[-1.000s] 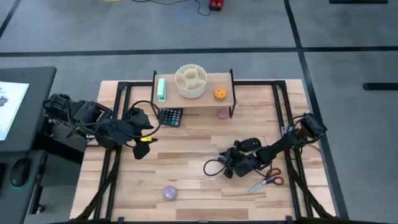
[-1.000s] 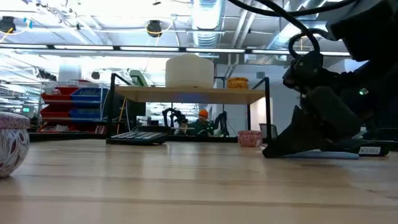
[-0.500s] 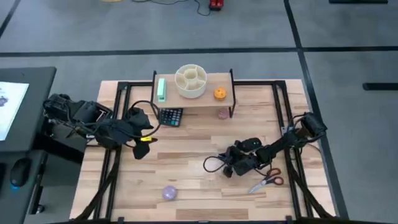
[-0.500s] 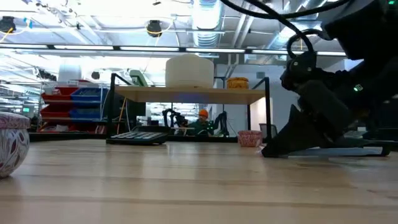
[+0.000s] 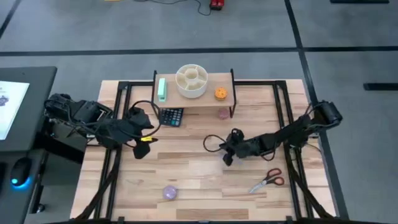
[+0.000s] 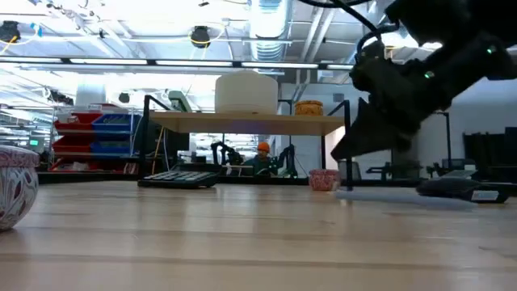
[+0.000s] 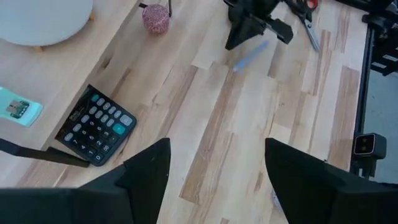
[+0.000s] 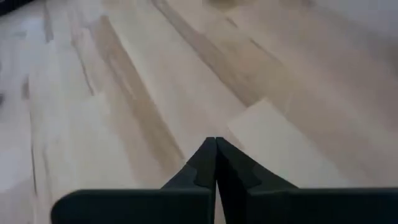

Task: Stock shelves
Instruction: Put the gray pen into the white desk organizer

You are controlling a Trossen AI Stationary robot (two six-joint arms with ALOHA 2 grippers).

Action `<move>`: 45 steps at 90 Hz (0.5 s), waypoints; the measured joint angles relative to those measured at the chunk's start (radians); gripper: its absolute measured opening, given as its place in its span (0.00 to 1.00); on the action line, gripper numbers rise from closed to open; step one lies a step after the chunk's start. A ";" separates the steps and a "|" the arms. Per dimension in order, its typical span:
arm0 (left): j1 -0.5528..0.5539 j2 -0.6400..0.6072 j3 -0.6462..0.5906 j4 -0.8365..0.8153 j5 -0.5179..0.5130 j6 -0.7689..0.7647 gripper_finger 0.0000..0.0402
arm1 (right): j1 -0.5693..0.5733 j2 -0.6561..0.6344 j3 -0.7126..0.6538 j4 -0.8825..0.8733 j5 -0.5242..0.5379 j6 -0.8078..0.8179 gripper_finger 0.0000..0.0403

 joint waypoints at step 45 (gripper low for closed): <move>0.000 0.000 0.000 -0.011 -0.001 0.009 0.59 | 0.115 -0.019 0.003 -0.037 -0.163 -0.276 0.34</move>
